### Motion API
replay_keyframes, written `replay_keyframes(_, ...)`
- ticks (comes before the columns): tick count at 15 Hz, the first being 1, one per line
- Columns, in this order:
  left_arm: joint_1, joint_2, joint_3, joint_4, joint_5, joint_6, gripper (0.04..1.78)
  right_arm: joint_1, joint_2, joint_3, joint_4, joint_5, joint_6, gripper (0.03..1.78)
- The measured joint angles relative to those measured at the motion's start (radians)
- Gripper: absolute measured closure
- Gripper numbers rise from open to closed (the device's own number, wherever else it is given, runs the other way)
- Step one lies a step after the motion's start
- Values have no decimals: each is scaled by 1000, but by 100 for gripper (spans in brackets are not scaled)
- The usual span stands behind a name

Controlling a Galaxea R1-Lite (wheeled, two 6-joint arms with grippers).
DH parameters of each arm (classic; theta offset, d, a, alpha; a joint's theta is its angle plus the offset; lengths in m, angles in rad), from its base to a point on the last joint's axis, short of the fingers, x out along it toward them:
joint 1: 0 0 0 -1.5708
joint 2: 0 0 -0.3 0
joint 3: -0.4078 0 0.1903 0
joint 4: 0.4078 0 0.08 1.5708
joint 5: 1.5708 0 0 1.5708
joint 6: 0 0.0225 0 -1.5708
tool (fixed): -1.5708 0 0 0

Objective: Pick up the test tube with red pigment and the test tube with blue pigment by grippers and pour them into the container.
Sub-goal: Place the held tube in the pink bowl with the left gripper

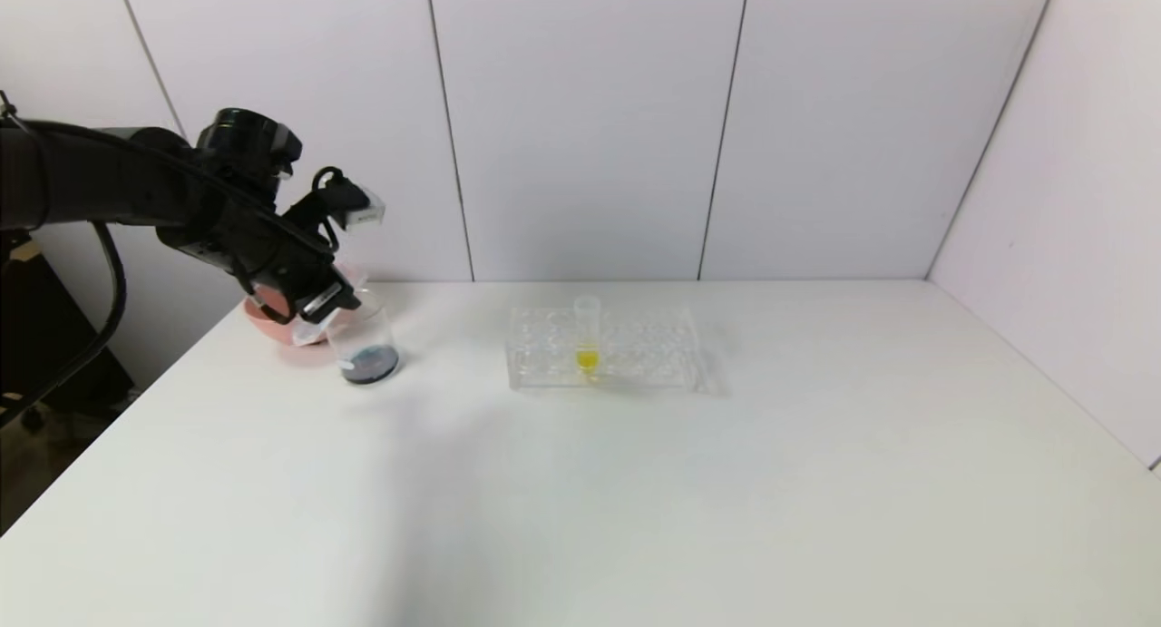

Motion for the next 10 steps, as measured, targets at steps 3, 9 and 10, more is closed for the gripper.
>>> replay_keyframes(3,6,-113,223,-228,-11,-219,137,0,0,0,0,0,0,4)
replay_keyframes(9,7,-447,762,-639,16,-484,137,0,0,0,0,0,0,4)
replay_keyframes(10,7,-501,851,-709,36,-517,137,0,0,0,0,0,0,4)
